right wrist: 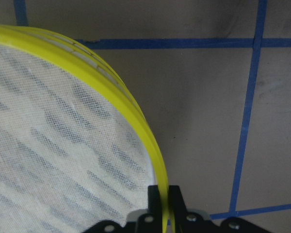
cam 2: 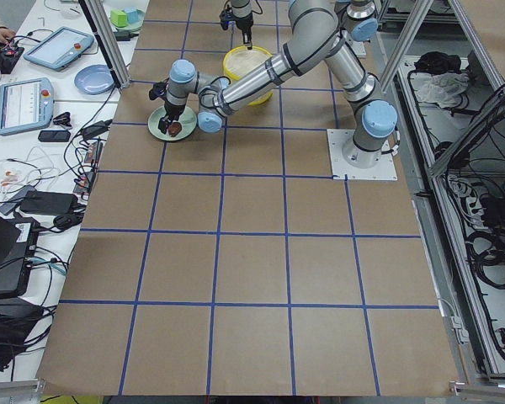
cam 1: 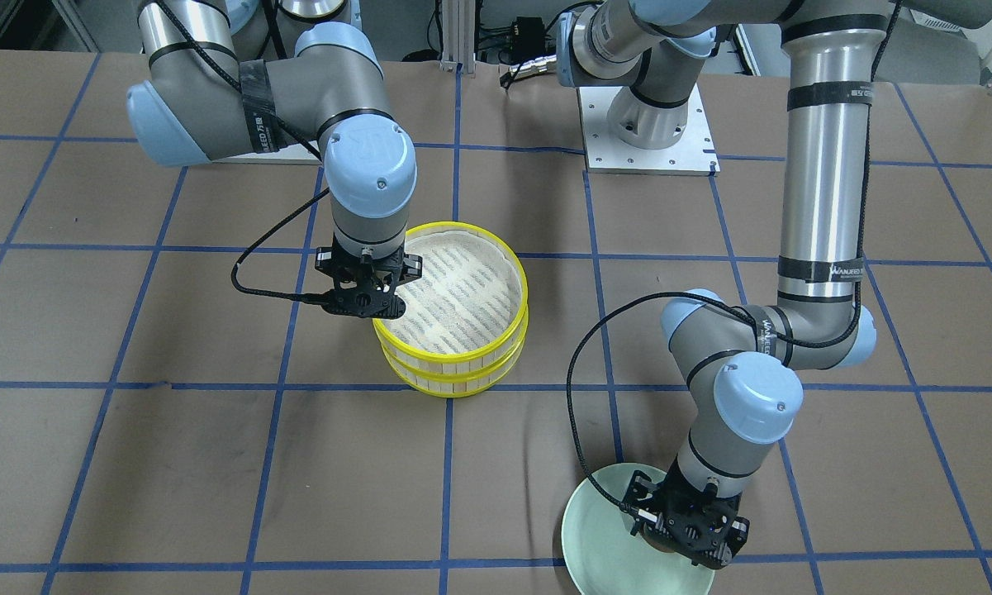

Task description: Place buns in different layers of steamer

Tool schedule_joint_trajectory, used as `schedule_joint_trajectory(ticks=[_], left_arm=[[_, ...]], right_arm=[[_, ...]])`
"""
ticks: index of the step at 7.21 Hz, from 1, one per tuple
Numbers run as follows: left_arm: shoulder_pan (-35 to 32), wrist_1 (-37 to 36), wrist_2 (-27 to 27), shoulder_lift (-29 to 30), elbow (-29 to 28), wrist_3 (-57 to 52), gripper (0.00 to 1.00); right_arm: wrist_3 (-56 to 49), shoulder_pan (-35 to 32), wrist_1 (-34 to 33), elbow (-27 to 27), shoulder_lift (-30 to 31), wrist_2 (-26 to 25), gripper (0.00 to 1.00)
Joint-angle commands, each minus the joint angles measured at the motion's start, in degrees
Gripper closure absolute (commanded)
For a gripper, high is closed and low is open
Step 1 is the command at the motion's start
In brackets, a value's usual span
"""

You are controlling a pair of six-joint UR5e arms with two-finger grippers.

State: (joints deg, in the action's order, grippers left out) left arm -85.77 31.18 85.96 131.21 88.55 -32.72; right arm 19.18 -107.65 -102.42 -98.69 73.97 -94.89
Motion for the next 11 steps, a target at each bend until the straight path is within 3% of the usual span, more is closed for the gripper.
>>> schedule_joint_trajectory(ticks=[1, 3, 4, 5, 7, 9, 11], left_arm=[[0.0, 3.5, 0.1, -1.0, 0.1, 0.1, 1.0], [-0.1, 4.3, -0.3, -3.1, 0.0, 2.9, 1.0], [-0.5, 6.6, -0.9, -5.0, 0.0, 8.4, 1.0], [-1.7, 8.7, -0.9, -6.8, 0.1, 14.7, 1.0], [-4.0, 14.2, -0.9, -11.2, 0.1, 27.1, 1.0], [-6.2, 24.9, -2.7, -16.9, 0.1, 36.7, 1.0], [-9.8, 31.9, -7.6, -19.9, 0.3, 52.4, 1.0]], right_arm=[[0.3, -0.1, -0.6, 0.0, -0.2, 2.2, 1.0], [0.3, -0.1, -0.2, 0.0, -0.4, 1.7, 1.0], [-0.1, -0.1, 0.0, 0.0, -0.4, 1.4, 0.43], [-0.1, -0.1, -0.6, 0.4, 0.0, 0.2, 0.01], [-2.0, 1.5, -3.7, 7.8, 1.5, -1.0, 0.0], [-2.9, 4.7, -0.7, 15.4, 4.5, 1.7, 0.0], [-7.4, 7.2, 4.5, 16.3, 10.1, 2.7, 0.0]])
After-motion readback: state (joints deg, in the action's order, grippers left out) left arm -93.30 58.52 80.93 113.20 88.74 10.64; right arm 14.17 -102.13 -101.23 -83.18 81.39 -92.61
